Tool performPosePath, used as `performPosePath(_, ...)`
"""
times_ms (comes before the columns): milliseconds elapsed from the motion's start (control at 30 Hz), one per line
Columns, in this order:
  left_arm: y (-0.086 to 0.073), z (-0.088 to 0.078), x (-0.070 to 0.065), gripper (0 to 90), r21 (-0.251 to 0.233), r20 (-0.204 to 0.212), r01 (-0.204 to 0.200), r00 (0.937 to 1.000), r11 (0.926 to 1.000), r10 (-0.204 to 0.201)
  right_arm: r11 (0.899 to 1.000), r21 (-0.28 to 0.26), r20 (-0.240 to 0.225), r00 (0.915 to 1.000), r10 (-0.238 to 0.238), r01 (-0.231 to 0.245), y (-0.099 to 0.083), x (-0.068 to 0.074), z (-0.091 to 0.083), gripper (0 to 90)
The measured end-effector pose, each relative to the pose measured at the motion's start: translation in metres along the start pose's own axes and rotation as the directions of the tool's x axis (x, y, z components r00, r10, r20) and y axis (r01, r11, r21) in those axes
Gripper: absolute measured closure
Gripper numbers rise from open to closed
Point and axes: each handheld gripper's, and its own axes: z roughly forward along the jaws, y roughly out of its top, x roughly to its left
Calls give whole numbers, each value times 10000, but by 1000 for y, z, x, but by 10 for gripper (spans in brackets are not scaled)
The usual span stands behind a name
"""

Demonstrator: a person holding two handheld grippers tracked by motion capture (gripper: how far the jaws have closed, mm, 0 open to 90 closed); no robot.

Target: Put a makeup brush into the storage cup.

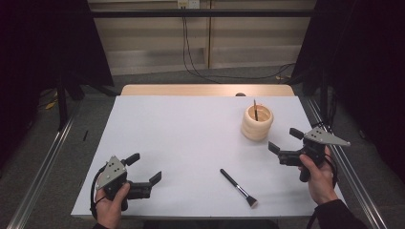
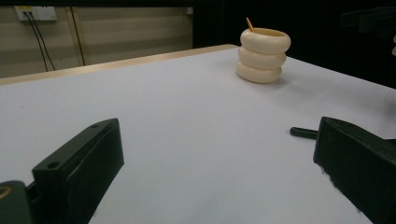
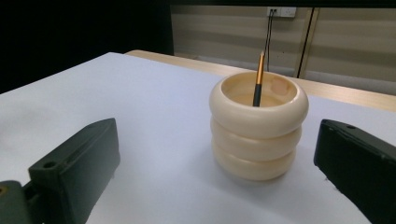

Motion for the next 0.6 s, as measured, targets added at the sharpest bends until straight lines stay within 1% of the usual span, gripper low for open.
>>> performPosePath(67,0,0,0,16,15,-4,-46,10000,10000,46,10000,-75,-64,10000,57,-57,-3,2,-4,0)
performPosePath(100,0,0,0,16,31,0,-65,10000,10000,65,10000,-24,-116,9999,31,-31,-4,3,-6,0)
performPosePath(133,0,0,-1,16,31,-64,-65,10000,10000,65,10000,-31,-51,10000,66,-66,-6,4,-8,0)
performPosePath(167,0,-1,-1,16,47,-45,-99,9999,9999,99,9999,-118,43,10000,-33,34,-7,5,-11,0)
performPosePath(200,0,-1,-1,16,21,-70,-82,9999,10000,82,9999,-165,12,10000,8,-8,-9,7,-13,0)
performPosePath(233,0,-2,-1,16,15,-88,-71,9999,10000,71,9997,-222,36,10000,-65,66,-11,8,-16,0)
performPosePath(367,0,-2,-1,16,-33,-19,-92,10000,10000,91,9998,-90,87,9998,-185,186,-20,13,-24,0)
performPosePath(400,0,-2,-2,16,-16,-62,-91,9999,10000,91,9998,-106,114,9998,-175,176,-21,13,-25,0)
performPosePath(500,0,-2,-1,15,-16,-20,-58,10000,10000,58,9999,-154,202,9998,-6,9,-24,15,-31,0)
performPosePath(533,0,-2,-1,15,-21,-38,-47,10000,10000,47,9999,-89,186,9998,-52,53,-25,17,-34,0)
performPosePath(600,-1,-1,0,15,-2,-34,-63,10000,10000,63,9999,-126,190,9998,-45,47,-27,19,-37,0)
